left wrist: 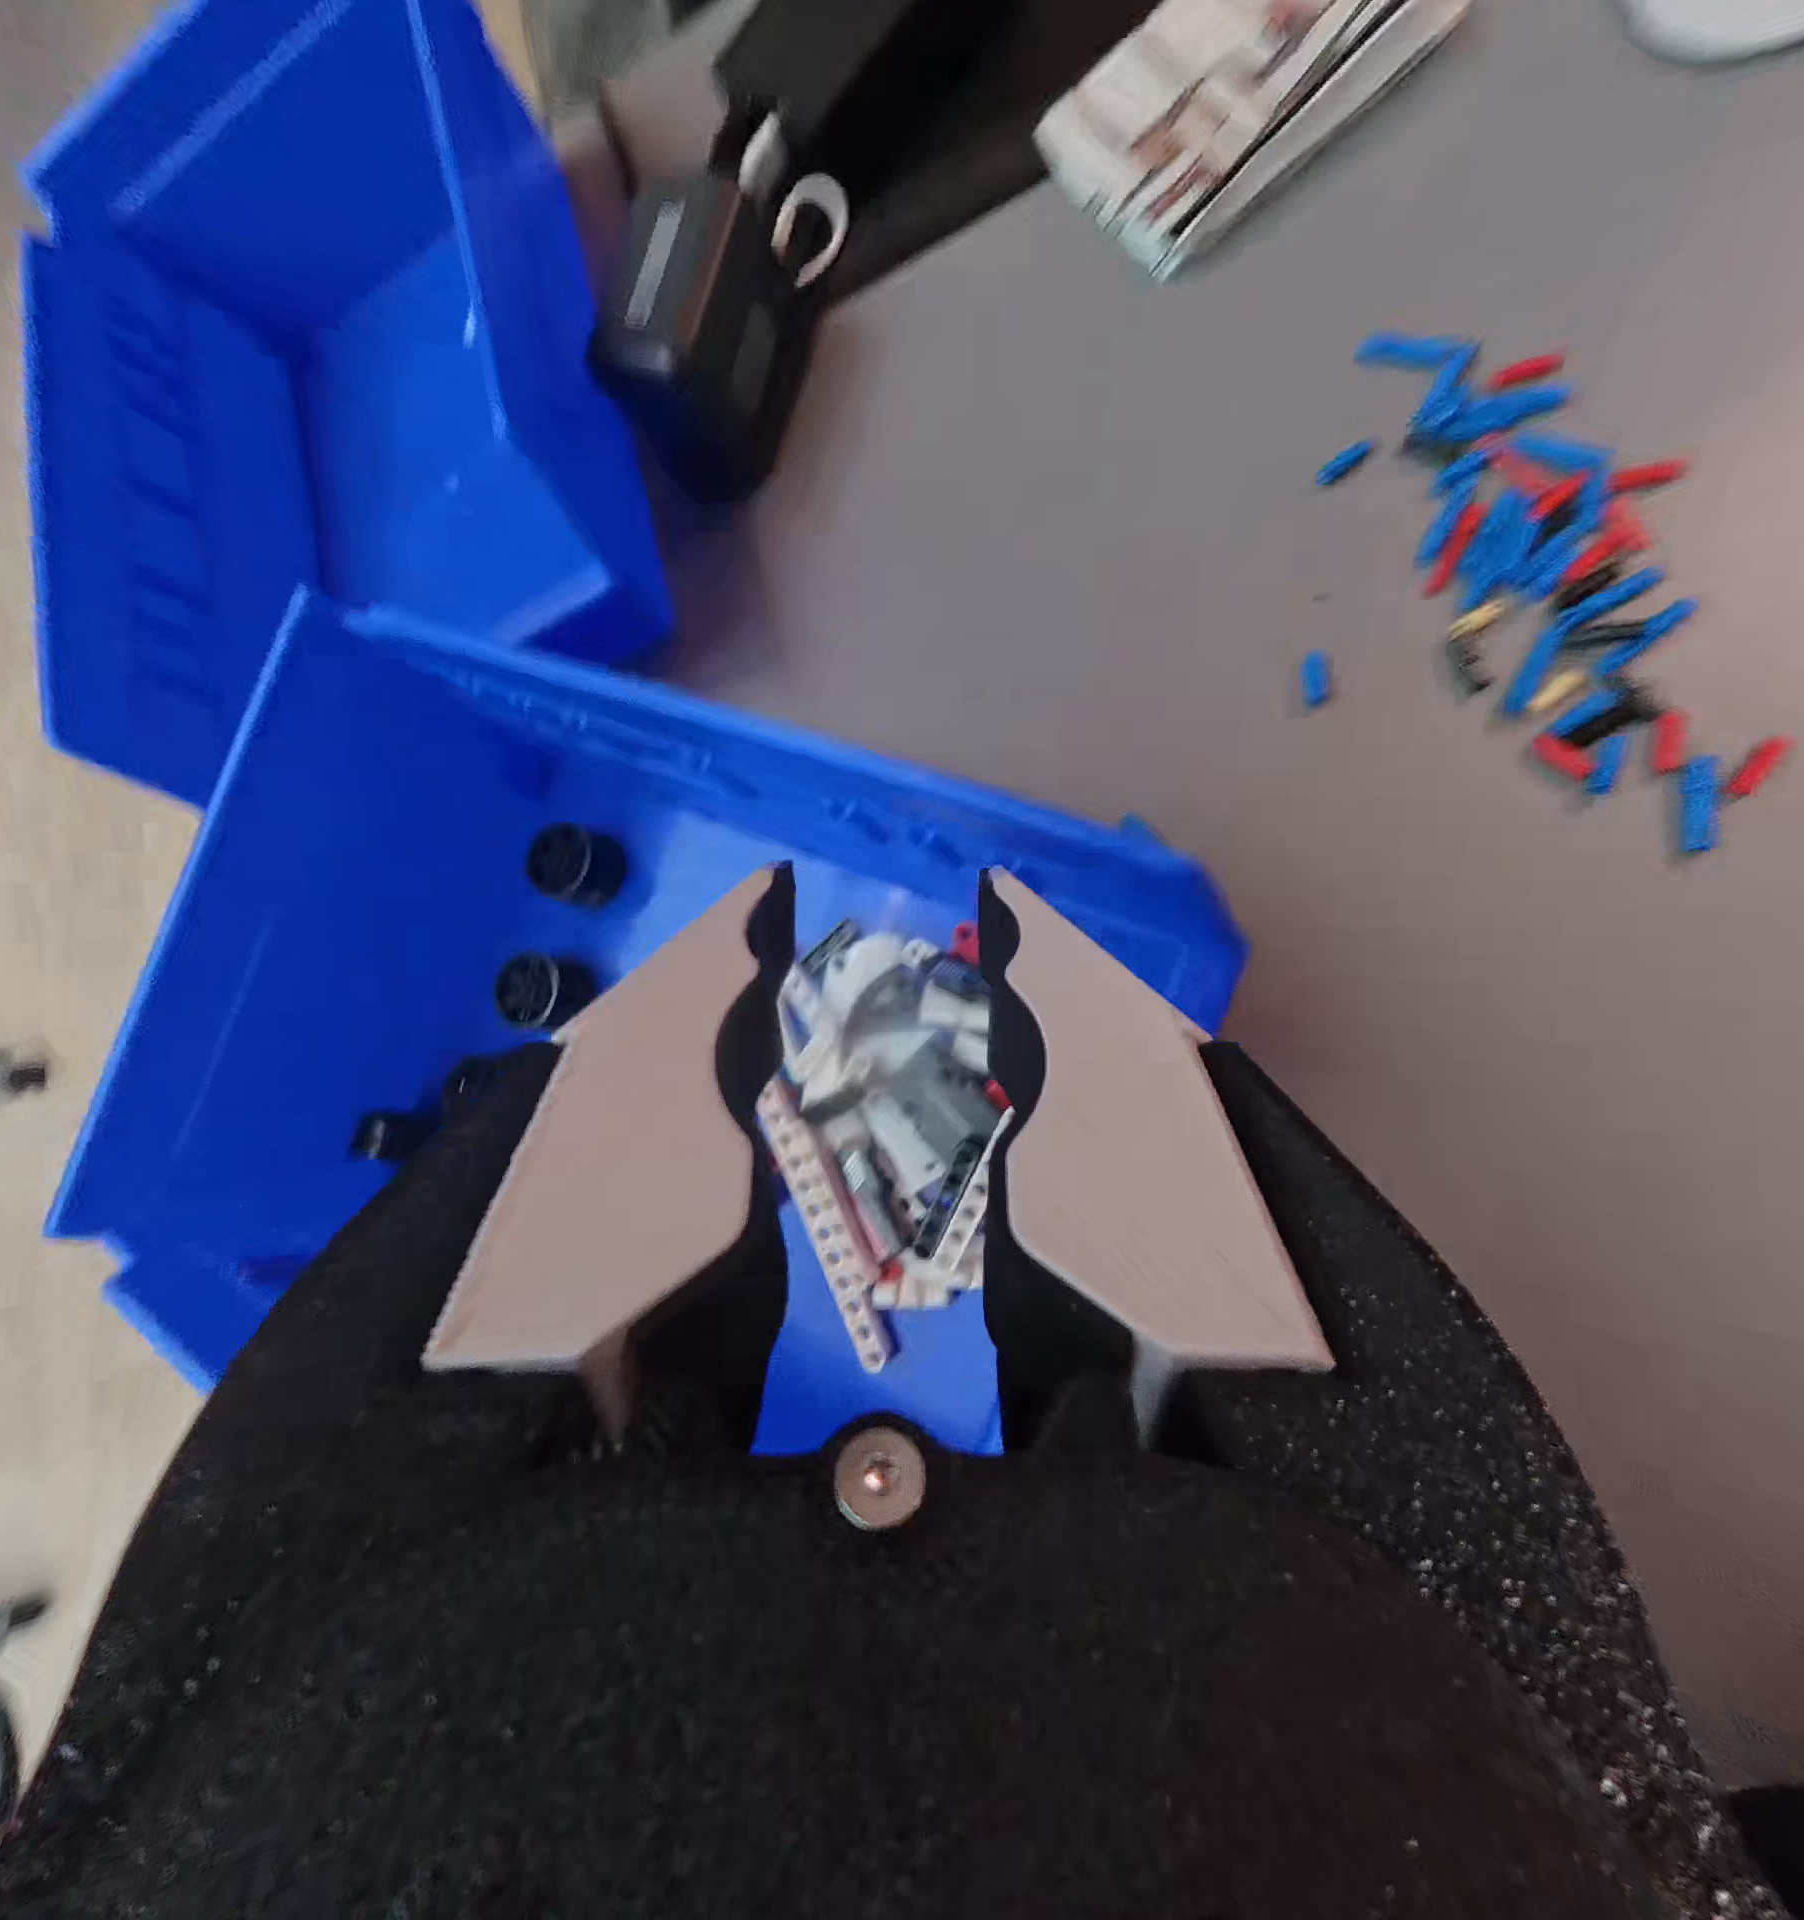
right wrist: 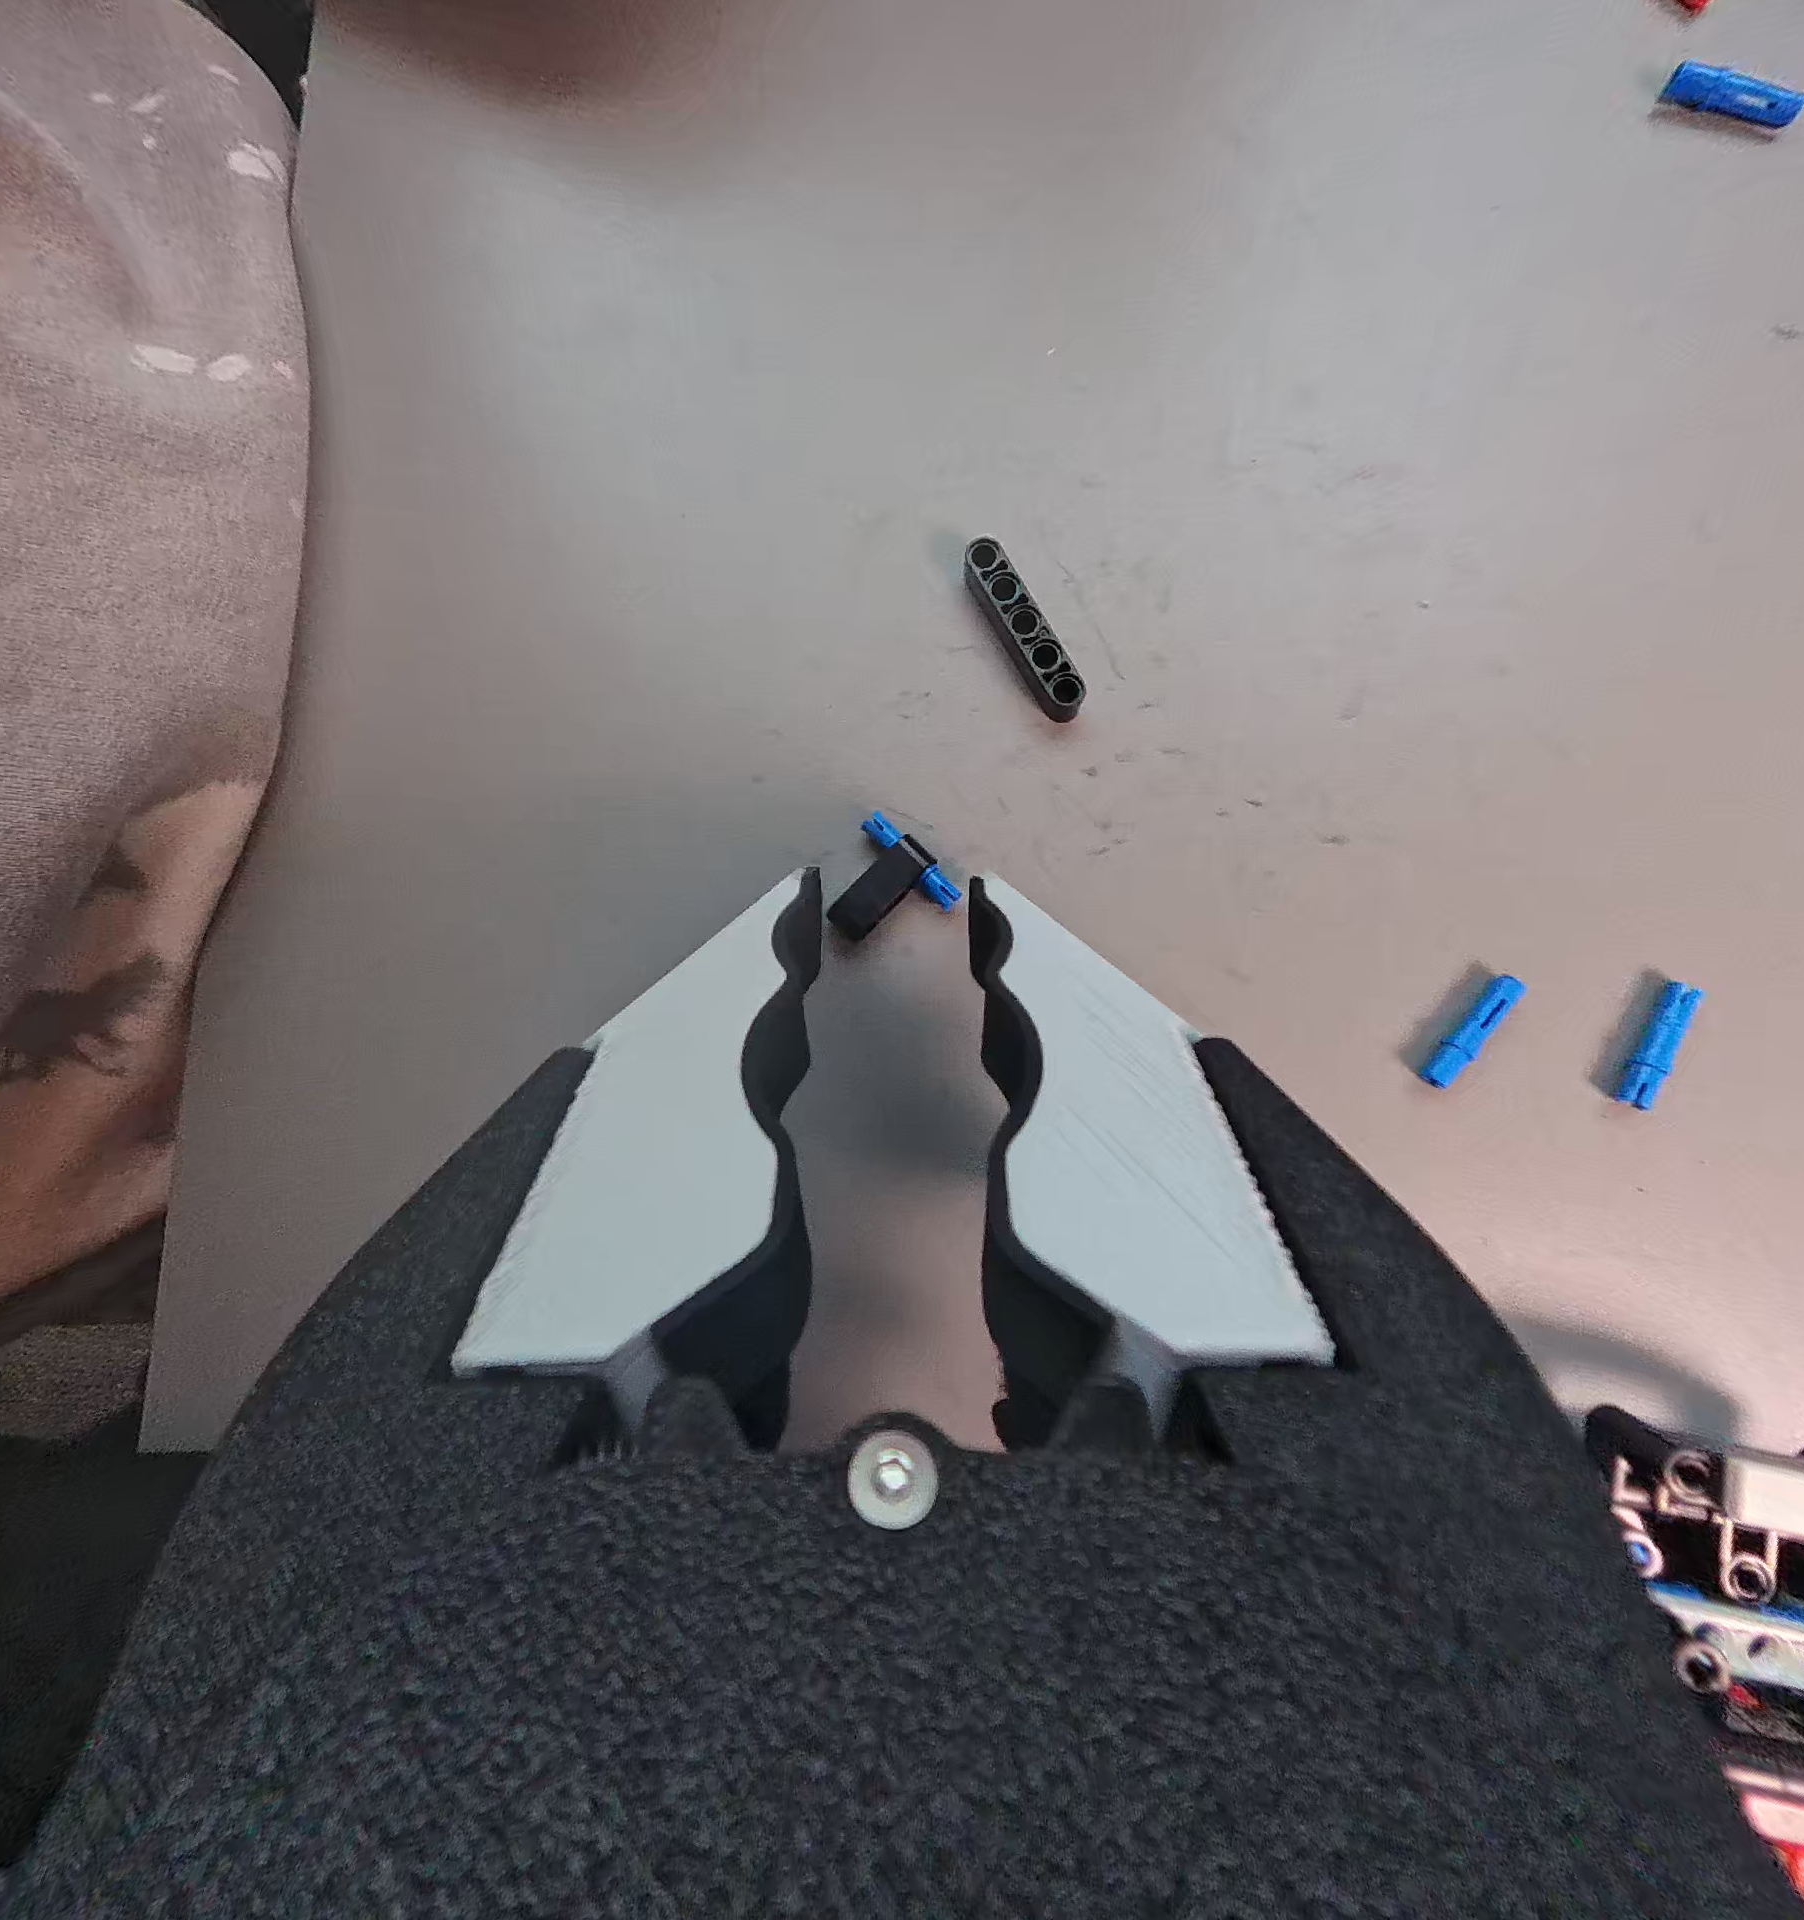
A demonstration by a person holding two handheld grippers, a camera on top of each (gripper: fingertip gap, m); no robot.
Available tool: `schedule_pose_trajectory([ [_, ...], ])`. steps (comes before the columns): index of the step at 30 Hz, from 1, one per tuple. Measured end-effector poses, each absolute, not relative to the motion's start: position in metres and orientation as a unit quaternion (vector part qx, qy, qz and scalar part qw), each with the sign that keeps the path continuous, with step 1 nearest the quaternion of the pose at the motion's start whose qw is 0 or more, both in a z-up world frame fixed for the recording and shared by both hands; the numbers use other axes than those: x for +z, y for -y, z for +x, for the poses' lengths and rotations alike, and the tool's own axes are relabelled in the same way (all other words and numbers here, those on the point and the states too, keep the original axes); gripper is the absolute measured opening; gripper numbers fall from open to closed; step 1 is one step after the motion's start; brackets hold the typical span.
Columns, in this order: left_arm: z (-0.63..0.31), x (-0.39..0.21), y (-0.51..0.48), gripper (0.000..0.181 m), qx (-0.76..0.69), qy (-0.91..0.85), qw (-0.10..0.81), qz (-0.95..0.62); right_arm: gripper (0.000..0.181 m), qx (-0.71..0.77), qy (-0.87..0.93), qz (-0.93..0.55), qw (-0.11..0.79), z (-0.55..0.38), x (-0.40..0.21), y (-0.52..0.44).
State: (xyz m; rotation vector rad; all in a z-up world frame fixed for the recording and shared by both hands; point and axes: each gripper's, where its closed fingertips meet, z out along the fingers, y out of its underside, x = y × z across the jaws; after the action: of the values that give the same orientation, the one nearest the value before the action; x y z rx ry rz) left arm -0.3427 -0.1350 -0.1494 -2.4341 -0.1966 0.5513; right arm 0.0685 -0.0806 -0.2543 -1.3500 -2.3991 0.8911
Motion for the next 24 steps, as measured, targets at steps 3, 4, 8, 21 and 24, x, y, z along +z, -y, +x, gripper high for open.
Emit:
schedule_pose_trajectory([
  [3,-0.275,-0.122,0.09,0.033,0.132,-0.03,0.415,-0.9,0.023,0.291,0.827,-0.463,0.131,0.065,-0.259,0.08],
  [4,-0.244,-0.119,0.077,0.032,0.092,-0.073,0.438,-0.891,0.022,0.29,0.827,-0.464,0.131,0.064,-0.259,0.08],
  [8,-0.106,-0.133,0.046,0.028,-0.131,-0.22,0.471,-0.844,0.019,0.292,0.821,-0.467,0.149,0.061,-0.258,0.075],
  [21,0.017,-0.163,0.039,0.015,-0.541,-0.124,0.374,-0.743,0.017,0.316,0.708,-0.408,0.482,0.016,-0.161,0.033],
  [24,0.018,-0.163,0.041,0.016,-0.543,-0.128,0.375,-0.74,0.017,0.297,0.708,-0.4,0.5,0.013,-0.161,0.031],
])
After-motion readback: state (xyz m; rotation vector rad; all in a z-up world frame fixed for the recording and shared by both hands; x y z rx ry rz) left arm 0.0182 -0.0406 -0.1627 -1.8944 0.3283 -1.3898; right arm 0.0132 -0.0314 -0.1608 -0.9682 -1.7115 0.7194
